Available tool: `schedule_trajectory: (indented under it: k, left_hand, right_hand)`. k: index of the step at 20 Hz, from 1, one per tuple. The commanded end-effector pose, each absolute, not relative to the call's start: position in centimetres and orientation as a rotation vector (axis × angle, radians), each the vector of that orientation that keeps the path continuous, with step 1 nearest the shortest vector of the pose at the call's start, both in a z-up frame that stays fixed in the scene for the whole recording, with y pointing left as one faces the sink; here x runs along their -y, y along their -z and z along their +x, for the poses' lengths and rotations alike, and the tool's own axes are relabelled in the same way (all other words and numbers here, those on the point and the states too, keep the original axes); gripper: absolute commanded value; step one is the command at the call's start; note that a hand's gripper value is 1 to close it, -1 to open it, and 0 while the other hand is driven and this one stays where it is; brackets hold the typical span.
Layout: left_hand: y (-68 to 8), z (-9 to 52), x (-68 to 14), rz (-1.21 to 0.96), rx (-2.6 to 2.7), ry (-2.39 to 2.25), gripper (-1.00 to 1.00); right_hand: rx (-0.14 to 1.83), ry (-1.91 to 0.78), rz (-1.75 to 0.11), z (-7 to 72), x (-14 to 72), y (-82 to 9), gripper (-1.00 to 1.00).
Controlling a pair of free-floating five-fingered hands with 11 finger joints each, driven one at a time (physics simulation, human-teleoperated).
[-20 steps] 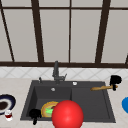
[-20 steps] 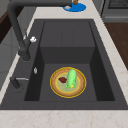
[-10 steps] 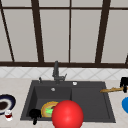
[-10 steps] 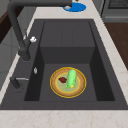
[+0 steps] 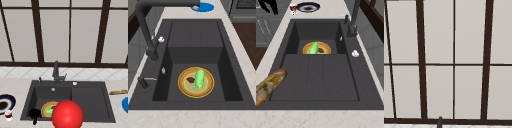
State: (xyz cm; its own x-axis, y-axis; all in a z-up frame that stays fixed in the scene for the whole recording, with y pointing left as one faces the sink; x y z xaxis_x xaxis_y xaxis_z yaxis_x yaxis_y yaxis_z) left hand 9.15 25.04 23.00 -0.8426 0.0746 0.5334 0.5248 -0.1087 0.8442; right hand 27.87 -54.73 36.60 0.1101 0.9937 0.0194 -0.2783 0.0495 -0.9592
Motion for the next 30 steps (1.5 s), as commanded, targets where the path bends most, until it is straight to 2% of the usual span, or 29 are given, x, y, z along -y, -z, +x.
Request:
schedule_trajectory:
  k: [1, 11, 30]
  left_hand:
    - [-23.0, 9.2, -25.0, -0.661, 1.853, 2.023, 0.0]
    - [-23.0, 9.2, -25.0, -0.661, 1.853, 2.023, 0.0]
    - [-23.0, 9.2, -25.0, -0.661, 1.853, 2.023, 0.0]
  right_hand:
    - [0.939, -1.228, -1.02, 27.2, 57.8, -36.6, 1.0]
    - [0.931, -1.234, -1.02, 25.9, 65.7, -35.5, 1.0]
    - [0.912, -1.238, -1.043, 31.4, 67.3, -19.9, 1.0]
